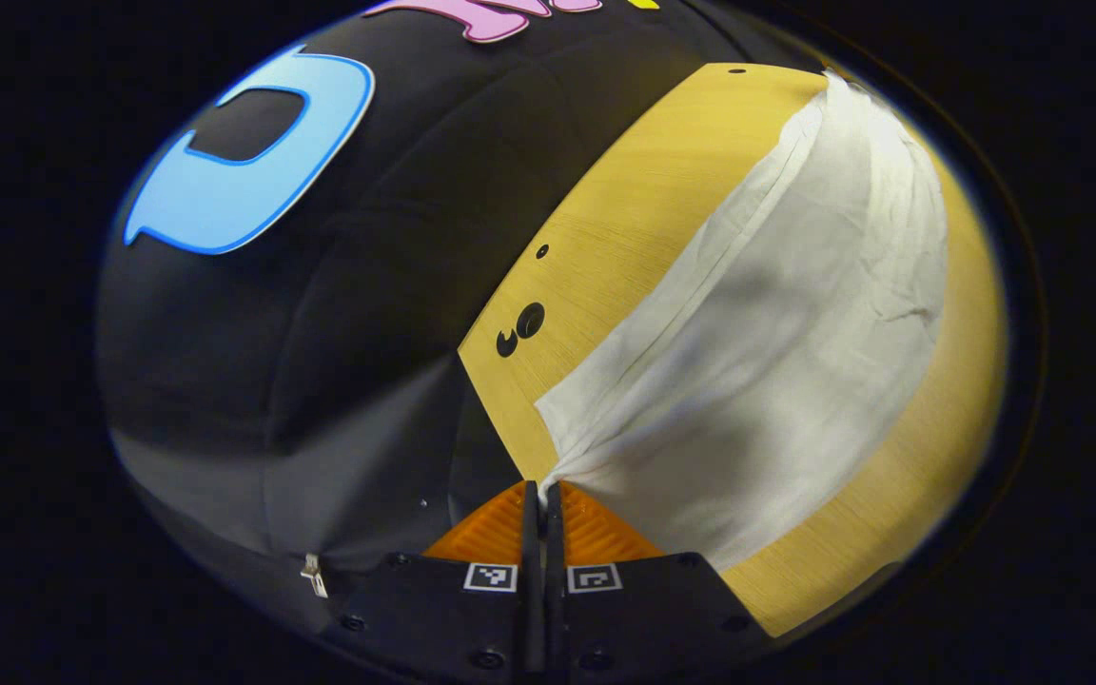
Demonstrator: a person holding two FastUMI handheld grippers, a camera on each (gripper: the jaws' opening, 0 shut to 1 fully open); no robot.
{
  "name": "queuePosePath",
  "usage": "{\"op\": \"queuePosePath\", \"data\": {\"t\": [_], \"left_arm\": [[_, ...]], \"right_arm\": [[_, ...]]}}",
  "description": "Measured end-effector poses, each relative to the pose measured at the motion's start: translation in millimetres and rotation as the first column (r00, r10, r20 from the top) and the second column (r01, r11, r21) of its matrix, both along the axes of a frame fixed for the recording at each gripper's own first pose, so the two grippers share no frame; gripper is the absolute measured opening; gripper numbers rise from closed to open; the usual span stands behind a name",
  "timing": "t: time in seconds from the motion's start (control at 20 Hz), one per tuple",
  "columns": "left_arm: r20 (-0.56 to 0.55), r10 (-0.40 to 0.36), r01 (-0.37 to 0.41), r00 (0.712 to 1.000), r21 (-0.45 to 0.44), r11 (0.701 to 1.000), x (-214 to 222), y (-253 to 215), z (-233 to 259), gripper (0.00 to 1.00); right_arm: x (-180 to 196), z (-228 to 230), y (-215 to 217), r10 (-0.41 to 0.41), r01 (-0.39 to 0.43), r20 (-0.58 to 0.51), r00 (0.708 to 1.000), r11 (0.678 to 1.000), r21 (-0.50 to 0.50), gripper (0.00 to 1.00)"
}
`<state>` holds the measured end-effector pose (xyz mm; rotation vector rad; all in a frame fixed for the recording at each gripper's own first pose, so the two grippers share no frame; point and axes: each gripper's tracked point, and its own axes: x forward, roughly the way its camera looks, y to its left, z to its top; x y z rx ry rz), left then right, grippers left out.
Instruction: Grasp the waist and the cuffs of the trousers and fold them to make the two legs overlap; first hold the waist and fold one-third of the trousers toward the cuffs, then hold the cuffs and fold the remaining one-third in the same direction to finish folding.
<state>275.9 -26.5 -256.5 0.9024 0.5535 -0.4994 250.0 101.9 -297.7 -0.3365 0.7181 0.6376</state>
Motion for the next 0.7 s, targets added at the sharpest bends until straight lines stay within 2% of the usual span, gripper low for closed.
{"op": "queuePosePath", "data": {"t": [0.35, 0.6, 0.7], "left_arm": [[-0.042, 0.002, -0.001, 0.999, 0.036, 0.999, 34.3, -21.4, -39.3, 0.05], [-0.083, 0.021, -0.015, 0.996, 0.072, 0.997, 48.4, -29.9, -75.7, 0.05], [-0.094, 0.033, -0.024, 0.995, 0.097, 0.995, 51.9, -27.3, -87.5, 0.05]], "right_arm": [[19.8, -32.5, 1.5, -0.047, 0.048, -0.071, 0.996, 0.999, 0.010, 0.11], [40.2, -49.1, 8.9, -0.065, 0.067, -0.080, 0.995, 0.998, 0.012, 0.10], [44.0, -49.3, 6.2, -0.097, 0.101, -0.088, 0.991, 0.994, 0.033, 0.11]]}}
